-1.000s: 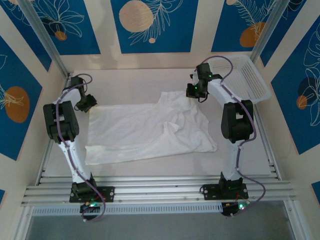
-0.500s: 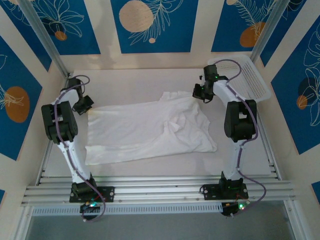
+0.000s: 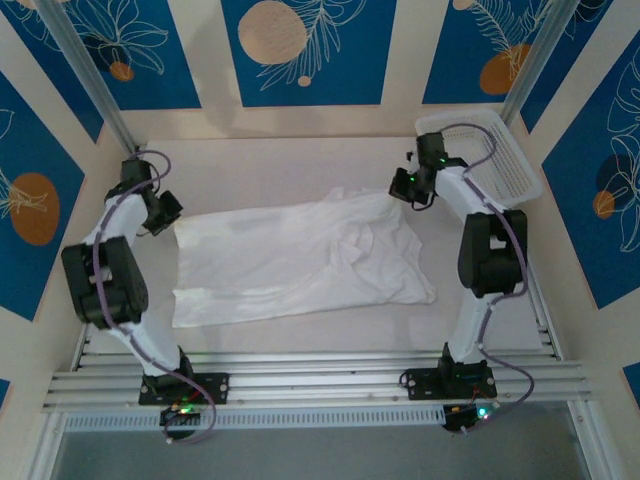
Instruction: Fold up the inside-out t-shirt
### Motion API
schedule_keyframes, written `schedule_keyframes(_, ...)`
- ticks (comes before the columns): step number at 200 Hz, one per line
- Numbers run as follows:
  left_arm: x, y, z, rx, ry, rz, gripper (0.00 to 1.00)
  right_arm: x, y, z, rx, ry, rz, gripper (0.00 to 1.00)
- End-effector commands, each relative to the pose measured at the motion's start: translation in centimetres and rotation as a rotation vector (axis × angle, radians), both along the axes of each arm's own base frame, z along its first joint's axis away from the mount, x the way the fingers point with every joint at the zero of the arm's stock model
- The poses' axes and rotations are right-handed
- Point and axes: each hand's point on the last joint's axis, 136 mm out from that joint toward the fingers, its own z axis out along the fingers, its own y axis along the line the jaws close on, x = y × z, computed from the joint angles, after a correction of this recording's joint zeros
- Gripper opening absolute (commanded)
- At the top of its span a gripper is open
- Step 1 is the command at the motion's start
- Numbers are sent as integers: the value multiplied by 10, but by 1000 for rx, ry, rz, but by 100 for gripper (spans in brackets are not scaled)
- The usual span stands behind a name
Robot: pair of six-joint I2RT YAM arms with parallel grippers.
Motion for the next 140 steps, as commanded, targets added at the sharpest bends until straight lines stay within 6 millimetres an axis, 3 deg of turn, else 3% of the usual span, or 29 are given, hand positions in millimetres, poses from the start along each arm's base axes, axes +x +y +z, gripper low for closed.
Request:
schedule_keyframes(1,-31,-9,-16,-62,10,45,0,-16,-9,-6,78,19,-62,0)
schedule_keyframes(25,-65,-16,-41,-72,41,75,0,-34,-7,-32,93,87,-62,0)
schedule_keyframes(45,-79,-11,-46,-22,77,64,0,-37,-8,-32,91,97,-57,0)
schedule_keyframes(83,-86,3,-20,60,50,106,0,-47,-3,3,89,43,-39,0)
schedule_keyframes(99,-91,9,-6,97,28,133,0,-61,2,6,99,31,-38,0)
schedule_keyframes(115,-101,15,-2,131,21,173,0,-80,8,-6,117,53,-42,0)
schedule_keyframes(140,-120,20,-12,162,50,216,0,-116,13,-45,125,145,-61,0)
